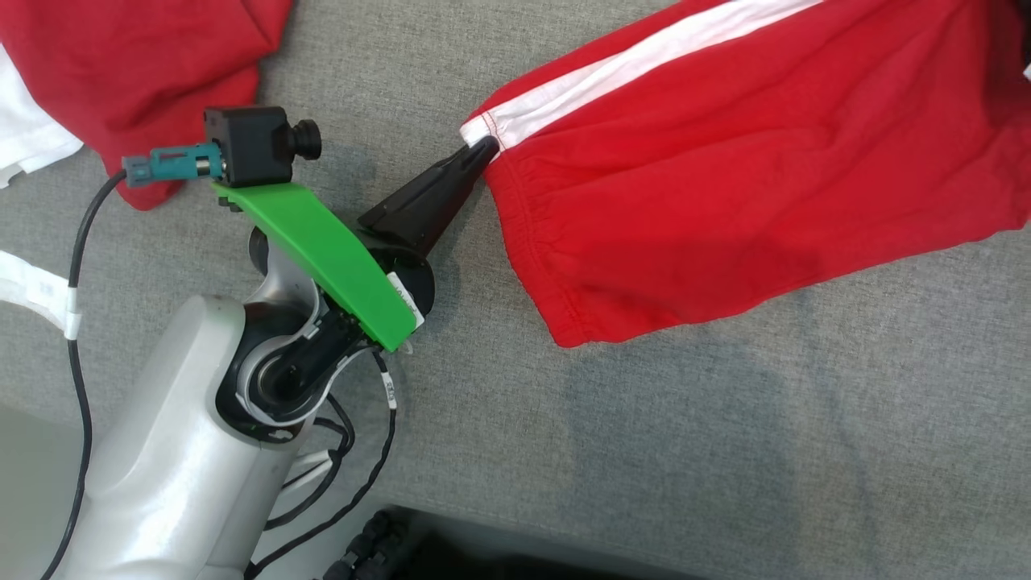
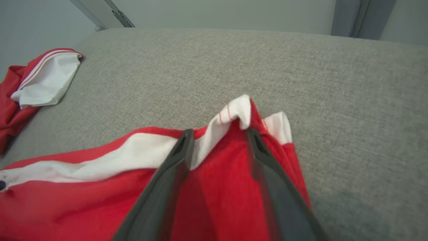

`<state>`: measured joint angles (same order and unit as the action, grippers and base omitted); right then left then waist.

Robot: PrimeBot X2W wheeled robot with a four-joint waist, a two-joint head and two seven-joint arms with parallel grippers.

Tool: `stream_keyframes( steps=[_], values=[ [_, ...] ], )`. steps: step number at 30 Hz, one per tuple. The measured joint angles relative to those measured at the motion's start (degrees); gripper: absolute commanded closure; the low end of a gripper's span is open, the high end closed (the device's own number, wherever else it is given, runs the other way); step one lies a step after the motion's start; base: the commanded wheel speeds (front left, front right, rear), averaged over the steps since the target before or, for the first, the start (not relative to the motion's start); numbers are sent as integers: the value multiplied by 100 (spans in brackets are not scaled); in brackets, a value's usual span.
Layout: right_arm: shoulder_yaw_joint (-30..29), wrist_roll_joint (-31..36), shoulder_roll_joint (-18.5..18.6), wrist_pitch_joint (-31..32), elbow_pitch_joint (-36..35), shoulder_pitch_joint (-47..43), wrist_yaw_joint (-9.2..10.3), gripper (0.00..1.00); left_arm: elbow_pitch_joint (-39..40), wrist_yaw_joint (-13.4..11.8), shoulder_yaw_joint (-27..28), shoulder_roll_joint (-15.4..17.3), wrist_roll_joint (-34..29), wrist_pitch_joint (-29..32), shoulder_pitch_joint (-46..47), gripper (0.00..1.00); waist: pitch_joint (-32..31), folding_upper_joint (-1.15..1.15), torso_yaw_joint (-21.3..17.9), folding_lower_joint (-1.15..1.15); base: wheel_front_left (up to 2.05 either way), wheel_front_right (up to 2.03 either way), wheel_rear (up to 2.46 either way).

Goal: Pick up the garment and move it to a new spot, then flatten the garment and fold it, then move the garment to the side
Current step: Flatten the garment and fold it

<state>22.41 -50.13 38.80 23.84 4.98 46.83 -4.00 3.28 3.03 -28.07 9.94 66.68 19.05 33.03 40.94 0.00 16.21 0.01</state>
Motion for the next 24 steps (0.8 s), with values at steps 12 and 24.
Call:
stream_keyframes(
  steps=[12, 24],
  values=[
    [134, 189, -404, -595, 491, 88, -104, 0, -480, 126, -68, 19, -102, -212, -15, 0, -436, 0, -108, 0, 0, 0, 0],
    [192, 606, -454, -1493, 909, -270, -155, 0, -664, 175, 74, 360, -857, -864, -195, 0, -1025, 0, -265, -1, 0, 0, 0]
  ],
)
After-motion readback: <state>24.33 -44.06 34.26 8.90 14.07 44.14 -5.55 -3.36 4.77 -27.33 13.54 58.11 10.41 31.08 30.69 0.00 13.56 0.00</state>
